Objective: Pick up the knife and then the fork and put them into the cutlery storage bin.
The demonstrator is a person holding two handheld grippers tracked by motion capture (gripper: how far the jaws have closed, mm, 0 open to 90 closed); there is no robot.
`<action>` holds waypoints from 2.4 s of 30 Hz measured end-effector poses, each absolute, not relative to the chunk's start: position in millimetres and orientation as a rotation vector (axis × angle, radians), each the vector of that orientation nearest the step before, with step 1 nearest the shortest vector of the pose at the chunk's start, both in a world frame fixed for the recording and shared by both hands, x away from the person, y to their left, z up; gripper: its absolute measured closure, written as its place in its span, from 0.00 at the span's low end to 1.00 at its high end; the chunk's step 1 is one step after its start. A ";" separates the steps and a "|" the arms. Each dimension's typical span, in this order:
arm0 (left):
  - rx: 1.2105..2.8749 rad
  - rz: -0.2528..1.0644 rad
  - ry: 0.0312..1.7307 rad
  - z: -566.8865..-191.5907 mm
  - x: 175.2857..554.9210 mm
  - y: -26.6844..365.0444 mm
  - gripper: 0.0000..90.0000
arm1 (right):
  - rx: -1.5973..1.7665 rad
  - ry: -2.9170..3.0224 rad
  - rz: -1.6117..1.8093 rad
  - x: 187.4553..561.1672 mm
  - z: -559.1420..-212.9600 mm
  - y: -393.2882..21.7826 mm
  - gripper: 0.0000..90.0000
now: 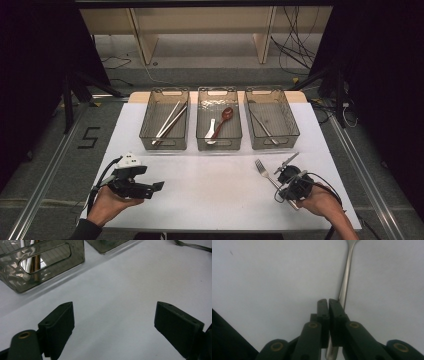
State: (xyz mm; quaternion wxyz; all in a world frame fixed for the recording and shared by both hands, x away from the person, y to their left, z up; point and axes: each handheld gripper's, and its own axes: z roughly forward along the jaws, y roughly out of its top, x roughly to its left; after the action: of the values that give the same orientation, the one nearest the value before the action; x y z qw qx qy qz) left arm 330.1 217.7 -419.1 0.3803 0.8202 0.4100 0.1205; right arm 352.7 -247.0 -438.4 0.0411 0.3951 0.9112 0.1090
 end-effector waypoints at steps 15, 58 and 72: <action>2.099 0.303 1.039 -419.3 330.1 217.7 0.18 | 1.257 2.756 0.265 390.9 -442.9 -235.3 0.62; 2.099 0.307 1.040 -418.8 330.3 218.0 0.18 | 1.208 2.784 0.380 392.2 -427.0 -236.5 0.95; 2.086 0.307 1.036 -418.4 330.2 218.0 0.18 | 1.257 2.652 0.613 416.7 -384.7 -249.4 0.95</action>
State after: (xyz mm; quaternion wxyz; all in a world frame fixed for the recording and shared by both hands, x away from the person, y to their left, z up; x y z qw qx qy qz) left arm 330.2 218.0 -418.4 0.3859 0.8192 0.4069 0.1205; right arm 416.7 -249.4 -384.7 0.0718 0.4183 0.8822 0.2039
